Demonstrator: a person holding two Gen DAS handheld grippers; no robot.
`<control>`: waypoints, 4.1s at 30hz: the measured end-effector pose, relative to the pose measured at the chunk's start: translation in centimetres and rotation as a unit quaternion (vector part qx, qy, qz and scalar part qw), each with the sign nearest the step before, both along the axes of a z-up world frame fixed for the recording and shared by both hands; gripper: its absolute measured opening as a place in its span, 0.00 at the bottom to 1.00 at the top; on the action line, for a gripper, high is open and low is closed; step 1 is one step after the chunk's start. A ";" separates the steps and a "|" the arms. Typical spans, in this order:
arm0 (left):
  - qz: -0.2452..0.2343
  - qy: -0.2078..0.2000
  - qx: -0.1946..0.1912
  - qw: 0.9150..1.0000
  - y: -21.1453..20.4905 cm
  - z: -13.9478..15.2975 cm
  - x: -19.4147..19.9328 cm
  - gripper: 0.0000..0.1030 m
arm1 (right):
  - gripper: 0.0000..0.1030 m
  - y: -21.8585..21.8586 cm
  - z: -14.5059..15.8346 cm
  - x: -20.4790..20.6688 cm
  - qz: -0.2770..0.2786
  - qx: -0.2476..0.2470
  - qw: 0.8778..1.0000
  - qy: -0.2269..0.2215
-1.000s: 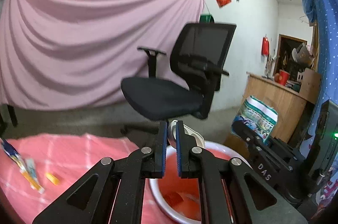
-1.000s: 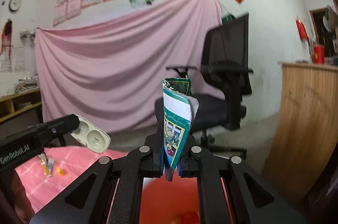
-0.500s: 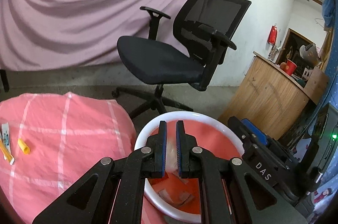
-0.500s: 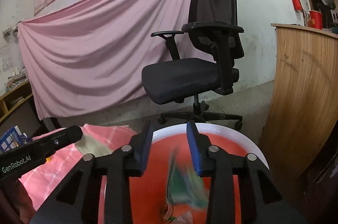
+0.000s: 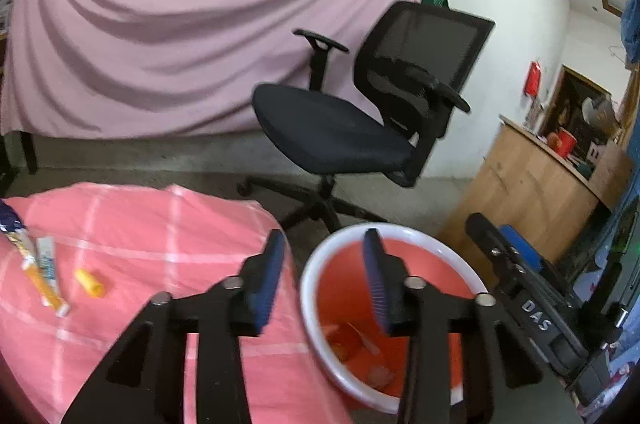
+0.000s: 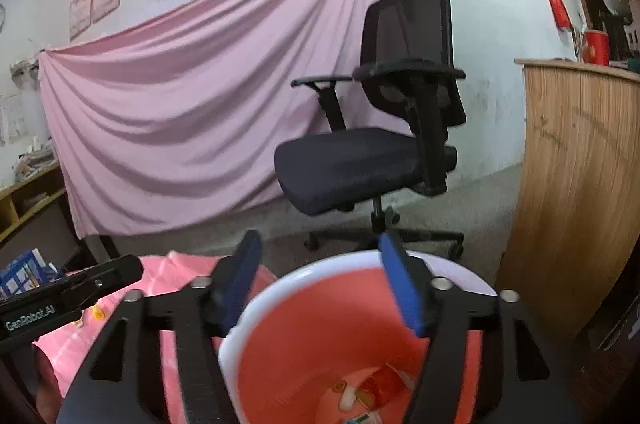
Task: Collect trash
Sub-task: 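Move both open tools back over the table toward the tubes, then grasp the orange tube with the left tool while the right tool grasps the yellow cylinder, then lift the orange tube and yellow cylinder and carry both tools over the bucket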
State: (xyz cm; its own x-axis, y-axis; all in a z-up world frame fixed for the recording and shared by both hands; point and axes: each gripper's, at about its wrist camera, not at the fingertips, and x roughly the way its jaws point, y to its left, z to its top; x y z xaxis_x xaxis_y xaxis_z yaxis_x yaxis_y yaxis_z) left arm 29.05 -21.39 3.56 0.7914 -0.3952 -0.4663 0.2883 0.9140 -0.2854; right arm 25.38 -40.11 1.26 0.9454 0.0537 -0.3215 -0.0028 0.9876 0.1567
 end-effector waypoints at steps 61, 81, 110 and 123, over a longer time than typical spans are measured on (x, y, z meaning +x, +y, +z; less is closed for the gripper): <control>0.196 0.079 0.103 0.972 23.7 -7.9 -2.2 0.80 | 0.65 25.1 -5.7 7.7 0.345 -0.112 0.915 0.176; 0.144 0.185 0.049 0.971 20.9 -8.4 2.7 0.31 | 0.15 24.4 -7.1 9.1 0.358 -0.106 0.895 0.245; 0.125 0.173 0.058 0.975 19.1 -8.9 -1.1 0.02 | 0.15 22.9 -4.7 5.9 0.343 -0.113 0.918 0.164; 0.131 0.065 0.049 0.988 17.5 -5.3 -4.8 0.02 | 0.15 20.5 -2.2 2.4 0.322 -0.080 0.941 0.064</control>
State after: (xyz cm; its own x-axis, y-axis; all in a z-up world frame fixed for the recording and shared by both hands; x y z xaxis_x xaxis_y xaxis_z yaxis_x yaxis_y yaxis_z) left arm 24.22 -3.86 -1.73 0.7910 -0.1337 -0.5970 0.0054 0.9773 -0.2117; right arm 27.80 -19.59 -0.98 0.6856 0.5443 -0.4835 -0.6008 0.7981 0.0466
